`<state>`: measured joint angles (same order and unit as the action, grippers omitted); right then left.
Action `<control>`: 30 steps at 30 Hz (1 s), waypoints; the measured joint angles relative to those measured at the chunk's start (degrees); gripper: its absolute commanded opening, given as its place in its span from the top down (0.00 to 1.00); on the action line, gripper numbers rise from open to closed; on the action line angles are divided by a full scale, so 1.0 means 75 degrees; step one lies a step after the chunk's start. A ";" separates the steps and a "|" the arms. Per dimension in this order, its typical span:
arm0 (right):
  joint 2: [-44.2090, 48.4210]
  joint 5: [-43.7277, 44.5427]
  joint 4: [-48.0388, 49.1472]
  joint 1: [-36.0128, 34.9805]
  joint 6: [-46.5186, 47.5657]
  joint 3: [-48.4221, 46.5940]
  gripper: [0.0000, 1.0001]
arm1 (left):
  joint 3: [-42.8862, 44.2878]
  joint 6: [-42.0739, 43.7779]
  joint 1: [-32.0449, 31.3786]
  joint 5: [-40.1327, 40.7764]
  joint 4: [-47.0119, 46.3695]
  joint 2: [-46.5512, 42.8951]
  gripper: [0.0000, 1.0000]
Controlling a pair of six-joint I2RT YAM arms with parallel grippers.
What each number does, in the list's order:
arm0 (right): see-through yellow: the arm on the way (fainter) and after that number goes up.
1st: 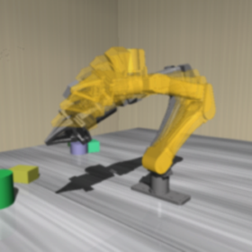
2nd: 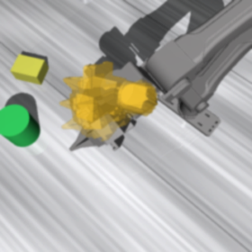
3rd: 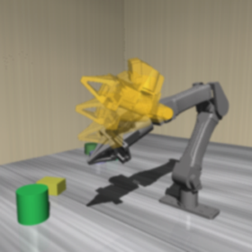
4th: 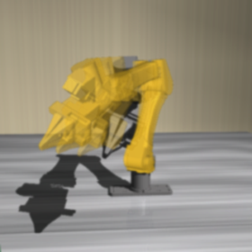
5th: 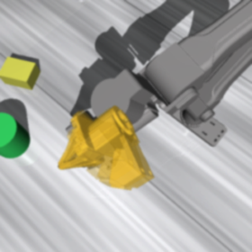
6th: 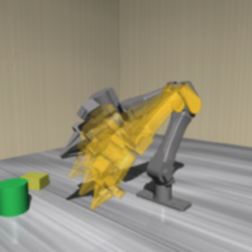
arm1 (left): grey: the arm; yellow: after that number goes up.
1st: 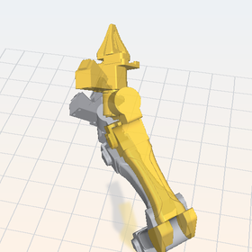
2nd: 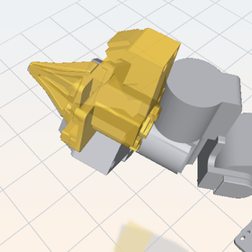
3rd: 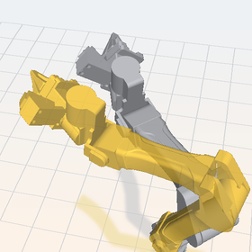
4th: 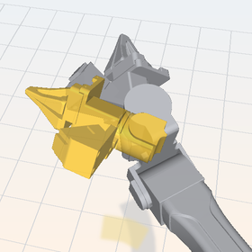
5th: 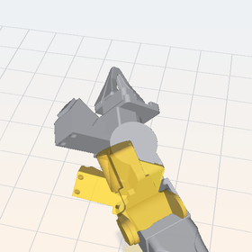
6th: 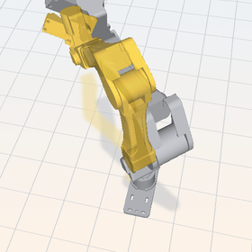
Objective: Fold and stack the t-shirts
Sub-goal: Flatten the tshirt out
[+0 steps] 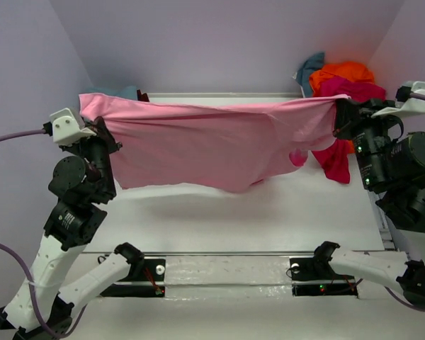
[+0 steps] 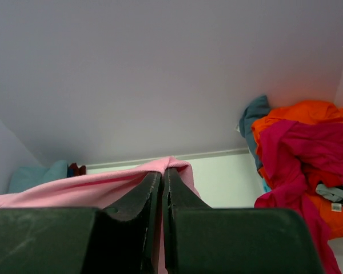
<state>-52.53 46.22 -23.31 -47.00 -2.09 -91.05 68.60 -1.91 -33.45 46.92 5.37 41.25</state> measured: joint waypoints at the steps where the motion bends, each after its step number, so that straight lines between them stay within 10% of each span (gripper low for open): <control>1: 0.0076 -0.0023 0.0035 -0.0003 0.0047 0.0000 0.93 | 0.0006 0.0000 -0.0003 -0.0020 0.0000 -0.0076 0.94; 16: 0.0408 -0.0501 0.0189 -0.0096 0.0341 -0.0224 0.93 | 0.0382 0.0259 -0.0050 -0.0178 -0.0047 -0.0525 0.94; 30: -0.1795 0.0099 0.0629 -0.0070 0.0691 -0.0388 0.93 | 0.0093 -0.0198 0.0204 -0.0204 -0.0807 0.2145 0.94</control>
<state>-66.00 46.96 -18.59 -47.53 3.09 -93.95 69.30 -3.40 -31.92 45.39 -0.69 57.34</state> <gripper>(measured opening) 0.076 0.102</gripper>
